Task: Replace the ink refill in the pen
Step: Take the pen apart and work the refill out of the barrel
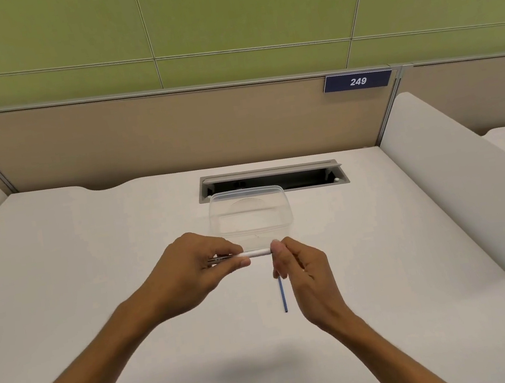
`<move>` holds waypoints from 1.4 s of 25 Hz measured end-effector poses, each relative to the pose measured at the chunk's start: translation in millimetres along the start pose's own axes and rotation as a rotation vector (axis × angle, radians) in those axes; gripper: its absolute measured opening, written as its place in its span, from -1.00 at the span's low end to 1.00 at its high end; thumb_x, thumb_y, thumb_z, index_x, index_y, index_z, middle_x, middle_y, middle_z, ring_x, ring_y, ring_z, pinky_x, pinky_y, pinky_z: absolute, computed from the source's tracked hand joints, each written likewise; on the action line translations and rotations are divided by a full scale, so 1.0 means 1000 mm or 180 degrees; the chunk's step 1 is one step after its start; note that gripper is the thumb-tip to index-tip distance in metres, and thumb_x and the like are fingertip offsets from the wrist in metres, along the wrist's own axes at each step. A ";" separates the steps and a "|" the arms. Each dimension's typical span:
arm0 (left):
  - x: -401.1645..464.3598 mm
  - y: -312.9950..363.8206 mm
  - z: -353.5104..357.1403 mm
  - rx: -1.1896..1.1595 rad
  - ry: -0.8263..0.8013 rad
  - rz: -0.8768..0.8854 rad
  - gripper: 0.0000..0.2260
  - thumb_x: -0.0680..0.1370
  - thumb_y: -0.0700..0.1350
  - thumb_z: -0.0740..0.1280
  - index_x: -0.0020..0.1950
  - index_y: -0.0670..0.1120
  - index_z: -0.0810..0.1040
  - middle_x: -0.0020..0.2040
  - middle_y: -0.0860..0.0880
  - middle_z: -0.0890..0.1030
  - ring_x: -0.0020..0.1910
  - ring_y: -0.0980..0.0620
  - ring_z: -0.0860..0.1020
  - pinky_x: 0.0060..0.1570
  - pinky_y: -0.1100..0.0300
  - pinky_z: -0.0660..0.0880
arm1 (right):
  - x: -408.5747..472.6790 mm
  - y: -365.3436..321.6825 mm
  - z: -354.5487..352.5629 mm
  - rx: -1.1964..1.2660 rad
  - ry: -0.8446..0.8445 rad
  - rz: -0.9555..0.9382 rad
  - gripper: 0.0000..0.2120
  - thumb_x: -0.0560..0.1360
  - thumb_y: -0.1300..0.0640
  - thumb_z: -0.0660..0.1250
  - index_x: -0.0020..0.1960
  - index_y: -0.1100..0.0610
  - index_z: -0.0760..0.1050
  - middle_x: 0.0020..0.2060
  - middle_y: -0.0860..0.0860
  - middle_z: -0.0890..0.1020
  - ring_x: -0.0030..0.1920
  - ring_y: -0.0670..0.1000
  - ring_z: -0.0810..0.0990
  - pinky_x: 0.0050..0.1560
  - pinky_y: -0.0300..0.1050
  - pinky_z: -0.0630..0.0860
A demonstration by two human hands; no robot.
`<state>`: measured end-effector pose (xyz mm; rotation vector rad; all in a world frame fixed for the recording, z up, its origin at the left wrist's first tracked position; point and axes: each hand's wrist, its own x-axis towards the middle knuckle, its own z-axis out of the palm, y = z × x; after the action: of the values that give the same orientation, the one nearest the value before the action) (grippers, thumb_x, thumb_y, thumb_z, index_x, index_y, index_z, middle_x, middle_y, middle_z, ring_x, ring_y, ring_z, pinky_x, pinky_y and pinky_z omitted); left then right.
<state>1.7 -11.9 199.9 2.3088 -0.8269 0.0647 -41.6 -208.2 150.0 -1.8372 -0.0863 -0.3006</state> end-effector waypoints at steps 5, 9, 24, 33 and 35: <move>0.001 -0.001 0.003 0.0792 0.0152 0.0383 -0.66 0.53 0.25 0.16 -0.10 0.08 0.63 -0.37 0.11 0.57 -0.39 0.08 0.39 -0.47 0.09 0.41 | 0.005 -0.001 -0.003 0.0302 -0.0139 0.0263 -0.56 0.61 -0.05 0.18 -0.44 -0.03 0.37 -0.51 -0.07 0.40 -0.37 0.05 0.40 -0.30 -0.05 0.31; 0.003 0.001 0.000 0.0395 0.0046 0.0296 -0.70 0.53 0.22 0.24 -0.11 0.06 0.65 -0.41 0.06 0.53 -0.41 0.07 0.39 -0.45 0.15 0.33 | 0.003 -0.002 -0.005 -0.0012 0.0005 -0.0114 -0.59 0.61 -0.06 0.16 -0.36 0.11 0.37 -0.48 -0.04 0.38 -0.41 -0.10 0.31 -0.36 -0.21 0.25; 0.008 -0.006 -0.001 -0.0452 -0.0241 -0.0209 -0.79 0.49 0.15 0.38 -0.17 0.05 0.67 -0.44 0.09 0.49 -0.45 0.10 0.36 -0.42 0.25 0.27 | 0.008 0.006 -0.010 -0.0223 -0.0185 -0.0290 -0.73 0.58 -0.11 0.17 -0.21 -0.05 0.48 -0.32 -0.13 0.57 -0.26 -0.12 0.53 -0.18 -0.19 0.46; 0.008 -0.004 0.003 0.0336 0.0005 0.0252 -0.66 0.52 0.24 0.22 -0.12 0.04 0.65 -0.43 0.05 0.50 -0.42 0.05 0.38 -0.43 0.15 0.30 | 0.009 0.006 -0.009 0.0112 -0.0208 -0.0005 -0.61 0.58 -0.09 0.19 -0.29 0.13 0.51 -0.37 0.02 0.58 -0.30 -0.12 0.49 -0.17 -0.04 0.44; 0.009 -0.003 0.002 0.0044 -0.0106 0.0154 -0.70 0.52 0.20 0.27 -0.18 0.02 0.64 -0.46 0.03 0.43 -0.45 0.05 0.32 -0.44 0.19 0.24 | 0.008 0.006 -0.011 0.0027 -0.0190 -0.0139 -0.63 0.58 -0.10 0.18 -0.27 0.10 0.50 -0.37 -0.04 0.56 -0.30 -0.15 0.48 -0.21 -0.11 0.42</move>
<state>10.1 -16.4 199.5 2.3085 -0.9017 0.0533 -34.7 -220.6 148.9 -1.8380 -0.1689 -0.2755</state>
